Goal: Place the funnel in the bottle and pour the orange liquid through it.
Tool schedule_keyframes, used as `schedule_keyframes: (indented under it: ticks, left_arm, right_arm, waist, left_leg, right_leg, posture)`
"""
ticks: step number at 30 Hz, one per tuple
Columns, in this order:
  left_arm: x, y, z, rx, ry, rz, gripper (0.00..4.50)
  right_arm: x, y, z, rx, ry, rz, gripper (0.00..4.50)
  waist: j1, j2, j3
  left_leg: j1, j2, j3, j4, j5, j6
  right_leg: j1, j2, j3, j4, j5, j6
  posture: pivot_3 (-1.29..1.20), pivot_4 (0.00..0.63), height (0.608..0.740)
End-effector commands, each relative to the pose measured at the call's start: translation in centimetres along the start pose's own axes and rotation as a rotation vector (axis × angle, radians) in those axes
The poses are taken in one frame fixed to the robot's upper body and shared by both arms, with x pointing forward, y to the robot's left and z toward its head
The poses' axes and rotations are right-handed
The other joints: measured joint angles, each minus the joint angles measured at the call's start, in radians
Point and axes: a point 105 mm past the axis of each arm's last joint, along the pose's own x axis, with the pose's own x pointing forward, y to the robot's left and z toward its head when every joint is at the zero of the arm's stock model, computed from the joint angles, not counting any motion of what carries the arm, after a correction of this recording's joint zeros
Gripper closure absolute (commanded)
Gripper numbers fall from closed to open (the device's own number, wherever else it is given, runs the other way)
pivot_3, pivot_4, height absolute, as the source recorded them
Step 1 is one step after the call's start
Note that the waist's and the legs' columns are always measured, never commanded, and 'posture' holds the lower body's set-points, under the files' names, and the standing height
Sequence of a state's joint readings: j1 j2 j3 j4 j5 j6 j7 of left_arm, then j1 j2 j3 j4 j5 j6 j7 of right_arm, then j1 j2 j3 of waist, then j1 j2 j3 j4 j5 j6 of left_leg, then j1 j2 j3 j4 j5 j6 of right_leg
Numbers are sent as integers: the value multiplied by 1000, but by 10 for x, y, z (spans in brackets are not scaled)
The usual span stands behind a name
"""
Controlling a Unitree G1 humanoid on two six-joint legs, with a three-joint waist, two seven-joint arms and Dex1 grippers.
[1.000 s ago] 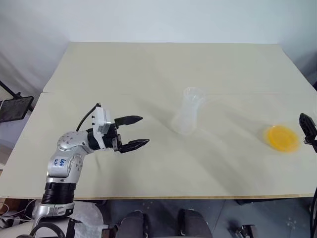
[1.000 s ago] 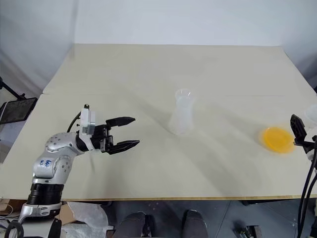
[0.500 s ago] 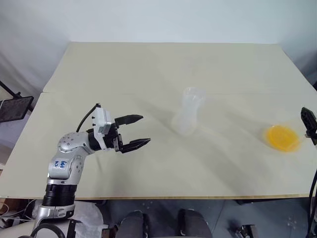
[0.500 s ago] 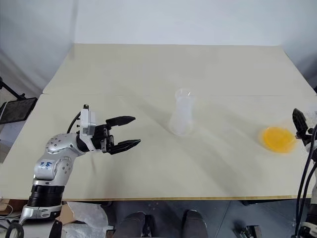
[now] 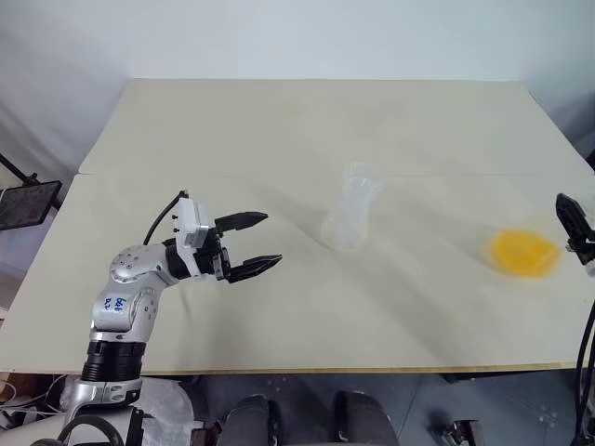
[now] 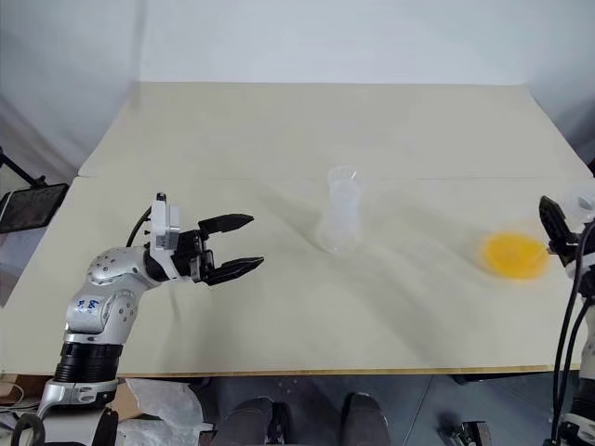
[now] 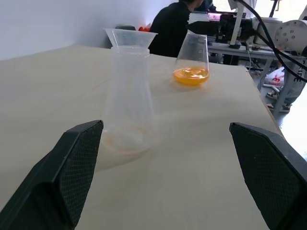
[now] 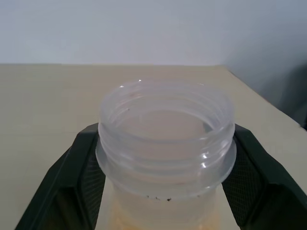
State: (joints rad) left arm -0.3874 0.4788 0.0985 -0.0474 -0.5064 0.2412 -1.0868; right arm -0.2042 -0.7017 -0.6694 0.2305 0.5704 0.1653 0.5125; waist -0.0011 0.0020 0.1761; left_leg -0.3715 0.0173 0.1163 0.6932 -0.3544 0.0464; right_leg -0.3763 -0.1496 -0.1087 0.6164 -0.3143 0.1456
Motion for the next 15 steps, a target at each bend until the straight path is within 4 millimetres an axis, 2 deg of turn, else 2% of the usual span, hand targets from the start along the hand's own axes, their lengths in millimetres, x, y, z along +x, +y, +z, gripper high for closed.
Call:
schedule_keyframes:
  ticks: [1,3,4,7,11,15]
  left_arm:
    - [7,3,10,14,-51,-13,0]
    - [10,4,10,15,-54,-15,0]
    - [13,4,9,15,-61,-10,0]
    - [16,4,8,15,-73,8,0]
    - [17,6,9,6,-101,51,0]
    - [24,0,6,5,-112,33,0]
  right_arm:
    - [25,73,63,-35,-205,223,1665]
    - [34,103,68,-85,-186,311,1665]
    - [42,123,67,-182,-141,357,1665]
    - [52,160,67,-382,-106,435,1665]
    - [55,185,67,-534,-110,490,1665]
    - [56,209,66,-738,-220,533,1665]
  waist:
    - [-1,1,0]
    - [-2,2,1]
    - [-3,3,2]
    - [-4,3,2]
    - [7,3,2]
    - [9,3,2]
  left_leg:
    - [0,0,0,0,0,0]
    - [0,1,0,0,0,0]
    - [0,1,0,0,0,0]
    - [0,1,0,-1,0,0]
    - [-4,0,-4,0,0,0]
    - [-6,-2,-4,0,0,0]
  right_leg:
    - [0,0,0,0,0,0]
    - [0,0,0,0,0,0]
    - [0,0,0,0,0,0]
    - [-1,0,-1,0,0,0]
    - [-2,0,-4,0,0,0]
    - [-2,-1,-6,-4,1,2]
  posture:
    - [0,150,740]
    - [0,150,740]
    - [0,150,740]
    - [0,150,740]
    - [0,150,740]
    - [0,150,740]
